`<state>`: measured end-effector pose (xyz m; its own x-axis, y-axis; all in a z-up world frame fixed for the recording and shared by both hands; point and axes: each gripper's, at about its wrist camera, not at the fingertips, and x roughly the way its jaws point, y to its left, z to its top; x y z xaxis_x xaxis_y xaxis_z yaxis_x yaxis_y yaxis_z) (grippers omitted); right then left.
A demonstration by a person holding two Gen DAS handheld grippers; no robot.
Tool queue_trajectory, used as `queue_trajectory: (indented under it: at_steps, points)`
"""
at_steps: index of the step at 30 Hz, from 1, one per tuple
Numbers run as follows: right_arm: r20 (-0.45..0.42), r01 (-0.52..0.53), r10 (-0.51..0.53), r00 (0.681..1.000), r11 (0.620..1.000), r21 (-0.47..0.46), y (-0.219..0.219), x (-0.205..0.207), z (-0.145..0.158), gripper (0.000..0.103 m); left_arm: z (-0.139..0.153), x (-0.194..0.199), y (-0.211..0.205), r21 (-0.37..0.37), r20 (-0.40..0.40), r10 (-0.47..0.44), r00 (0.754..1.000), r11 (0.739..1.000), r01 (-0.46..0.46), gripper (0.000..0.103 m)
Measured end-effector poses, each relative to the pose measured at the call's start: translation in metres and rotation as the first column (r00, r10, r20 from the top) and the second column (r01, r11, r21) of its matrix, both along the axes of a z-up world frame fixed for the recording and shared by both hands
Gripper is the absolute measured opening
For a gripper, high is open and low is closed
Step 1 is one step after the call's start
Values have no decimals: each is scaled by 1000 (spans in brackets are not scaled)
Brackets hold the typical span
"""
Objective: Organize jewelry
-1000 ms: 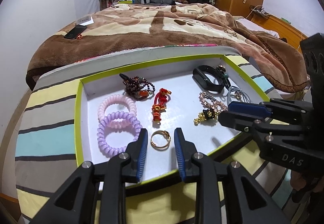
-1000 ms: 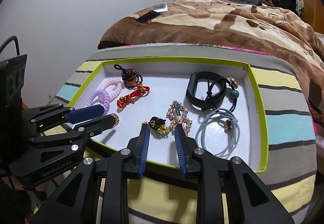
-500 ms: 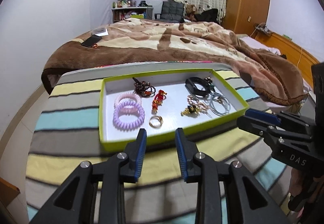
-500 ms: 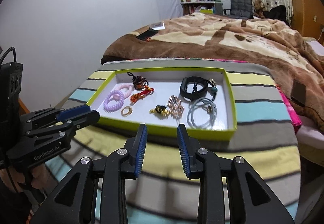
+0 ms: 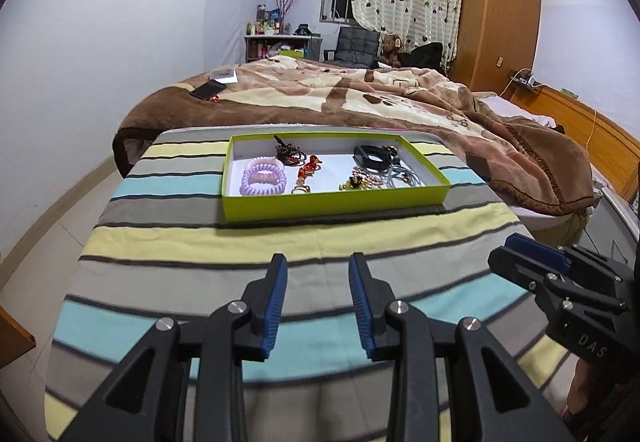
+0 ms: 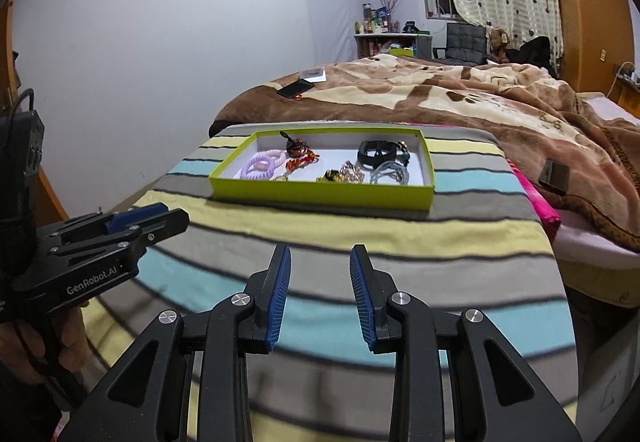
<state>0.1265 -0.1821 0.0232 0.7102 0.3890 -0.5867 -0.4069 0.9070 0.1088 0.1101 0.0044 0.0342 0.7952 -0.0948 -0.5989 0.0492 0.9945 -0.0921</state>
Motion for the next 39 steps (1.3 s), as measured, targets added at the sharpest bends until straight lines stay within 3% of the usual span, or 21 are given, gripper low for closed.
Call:
queue_trajectory:
  at_steps: [14, 19, 39]
  points:
    - [48, 33, -33, 998, 999, 4, -13, -55, -7, 33, -7, -57, -14, 39, 39, 4, 999, 999, -5, 35]
    - [75, 49, -49, 996, 999, -8, -18, -68, -6, 41, -13, -69, -15, 32, 29, 18, 999, 999, -19, 35]
    - [67, 54, -53, 996, 998, -19, -19, -72, -10, 42, -12, -77, -13, 48, 66, 61, 996, 997, -64, 35]
